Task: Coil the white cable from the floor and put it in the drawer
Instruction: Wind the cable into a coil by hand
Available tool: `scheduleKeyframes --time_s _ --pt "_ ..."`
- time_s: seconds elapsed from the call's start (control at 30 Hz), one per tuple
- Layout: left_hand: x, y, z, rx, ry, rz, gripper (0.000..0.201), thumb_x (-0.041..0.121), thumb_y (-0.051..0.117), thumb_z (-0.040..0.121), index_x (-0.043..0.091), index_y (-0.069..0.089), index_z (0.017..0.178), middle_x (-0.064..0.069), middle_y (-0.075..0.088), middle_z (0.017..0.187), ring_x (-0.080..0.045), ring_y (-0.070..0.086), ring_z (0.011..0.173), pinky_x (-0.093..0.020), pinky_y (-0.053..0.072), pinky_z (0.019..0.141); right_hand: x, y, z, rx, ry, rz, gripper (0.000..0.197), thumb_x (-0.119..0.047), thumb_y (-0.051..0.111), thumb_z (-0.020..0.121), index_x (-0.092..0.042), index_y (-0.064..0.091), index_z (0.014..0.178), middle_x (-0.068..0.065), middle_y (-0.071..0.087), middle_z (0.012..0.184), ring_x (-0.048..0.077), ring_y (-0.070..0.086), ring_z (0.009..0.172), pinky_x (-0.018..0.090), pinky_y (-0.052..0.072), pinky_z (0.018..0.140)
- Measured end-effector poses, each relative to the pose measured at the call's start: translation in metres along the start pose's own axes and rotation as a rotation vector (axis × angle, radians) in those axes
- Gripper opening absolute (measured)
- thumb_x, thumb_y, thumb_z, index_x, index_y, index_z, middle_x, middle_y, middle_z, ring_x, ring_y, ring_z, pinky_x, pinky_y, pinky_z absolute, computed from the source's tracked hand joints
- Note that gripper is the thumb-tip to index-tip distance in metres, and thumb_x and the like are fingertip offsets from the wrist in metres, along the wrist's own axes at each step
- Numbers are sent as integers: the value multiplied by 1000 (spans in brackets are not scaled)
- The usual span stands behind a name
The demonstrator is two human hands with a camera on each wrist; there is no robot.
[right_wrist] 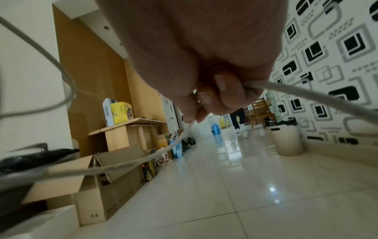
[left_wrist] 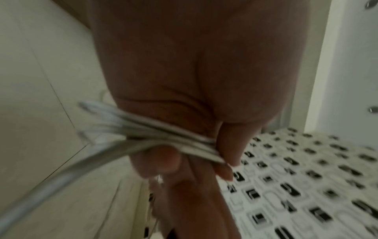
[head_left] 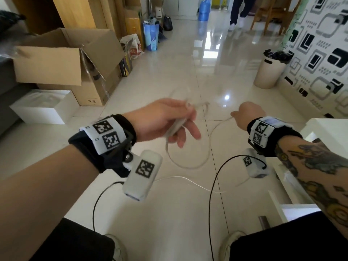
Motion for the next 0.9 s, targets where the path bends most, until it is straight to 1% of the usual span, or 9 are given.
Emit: scheduleKeyframes --time_s 0.1,0.17,0.3,0.5,0.57,0.67,0.77,0.83,0.9 --pt "-29 48 -1 -254 -150 236 25 25 41 101 10 51 83 -11 77 89 -20 66 50 -23 45 44 -14 5 -4 -65 2 137 46 -30 48 97 -8 37 59 6 40 61 26 43 59 29 30 52" --pt "-51 60 1 -273 -244 386 27 26 40 103 11 48 82 -12 77 96 -21 66 52 -26 42 47 -21 8 -8 -115 30 324 43 -31 48 95 -9 37 60 6 41 58 24 41 53 26 28 45" --pt "-75 43 9 -39 -357 460 29 30 36 103 11 46 84 -12 76 101 -19 66 53 -24 40 44 -35 19 -22 -264 93 866 17 -26 52 94 -11 50 86 1 40 60 12 36 44 17 25 36" --pt "-71 -10 7 332 -384 305 26 25 37 103 2 49 103 -8 67 93 -18 66 57 -18 44 41 -62 19 -37 -485 50 1217 15 -15 49 96 -6 56 85 -1 43 61 5 38 34 16 26 35" --pt "-68 -21 6 429 -358 196 28 26 37 104 1 49 103 -11 67 95 -18 65 56 -18 44 39 -71 18 -45 -550 41 1285 13 -8 47 94 -2 58 88 2 51 62 7 44 39 17 32 36" --pt "-65 -35 6 561 -284 28 28 28 36 104 4 48 96 -15 68 101 -22 67 65 -23 49 48 -87 19 -61 -636 27 1341 13 -5 50 93 1 60 85 7 59 66 9 54 44 16 41 39" --pt "-62 -39 9 602 -202 -112 28 26 36 104 2 48 107 -16 69 99 -24 70 71 -27 56 53 -107 19 -79 -676 -33 1344 16 -7 55 93 -1 60 80 7 61 65 9 57 48 16 48 45" --pt "-60 -38 13 593 -161 -166 30 26 38 104 1 55 107 -14 70 90 -21 71 66 -24 57 48 -119 19 -93 -689 -90 1301 16 -9 58 92 -1 62 79 7 63 65 12 59 52 17 50 48" --pt "-56 -39 14 599 -124 -214 27 22 43 102 4 61 94 -8 67 71 -14 67 52 -21 55 46 -127 21 -103 -681 -130 1244 14 -11 60 91 -1 64 82 9 66 69 15 62 57 20 54 53"
Point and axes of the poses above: each hand's wrist, its own z-axis towards the middle knuckle, its own y-axis out of the palm, x = y × z, the point moved 10 cm from there along z, towards the middle knuckle
